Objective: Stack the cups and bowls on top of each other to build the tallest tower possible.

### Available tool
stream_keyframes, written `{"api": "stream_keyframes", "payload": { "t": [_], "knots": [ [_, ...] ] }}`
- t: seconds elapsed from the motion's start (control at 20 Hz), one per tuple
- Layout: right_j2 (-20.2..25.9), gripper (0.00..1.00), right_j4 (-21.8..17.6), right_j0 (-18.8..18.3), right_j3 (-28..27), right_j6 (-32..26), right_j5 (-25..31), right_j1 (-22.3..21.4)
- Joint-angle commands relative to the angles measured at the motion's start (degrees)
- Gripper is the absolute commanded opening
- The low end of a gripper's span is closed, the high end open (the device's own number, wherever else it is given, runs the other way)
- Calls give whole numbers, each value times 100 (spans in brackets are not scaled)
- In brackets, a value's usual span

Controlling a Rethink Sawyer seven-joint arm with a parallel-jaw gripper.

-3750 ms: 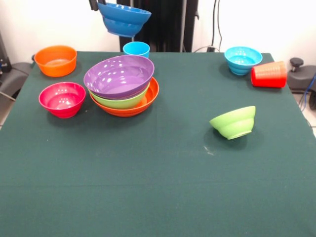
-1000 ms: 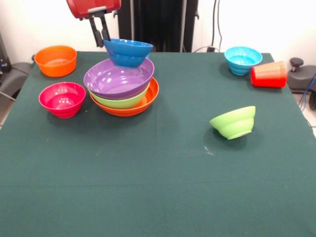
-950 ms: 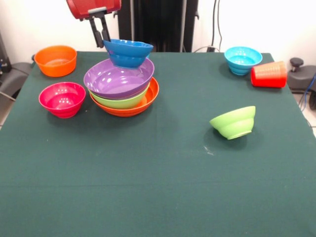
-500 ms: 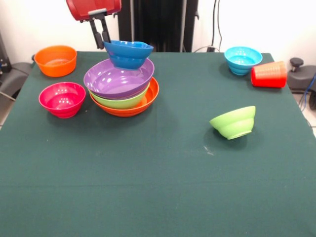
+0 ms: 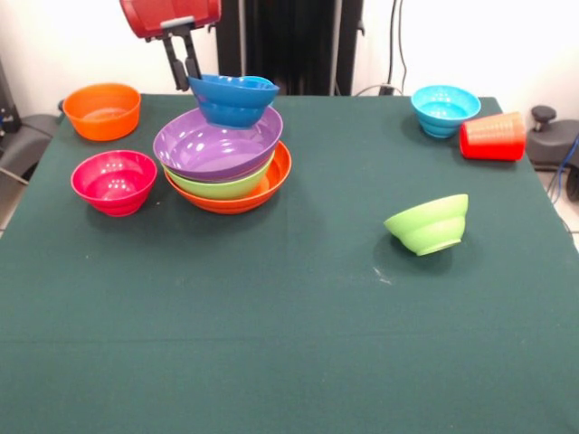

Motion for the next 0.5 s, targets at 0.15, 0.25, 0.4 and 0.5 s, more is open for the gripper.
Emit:
{"api": "stream_keyframes", "payload": {
  "t": [0.15, 0.25, 0.4, 0.5],
  "knots": [
    [-434, 0, -715, 251, -180, -553, -217, 260],
    [-495, 0, -825, 294, -202, -513, -245, 303],
    [-508, 0, -829, 303, -243, -520, -212, 335],
    [-492, 0, -813, 313, -251, -513, -189, 307]
  ]
}}
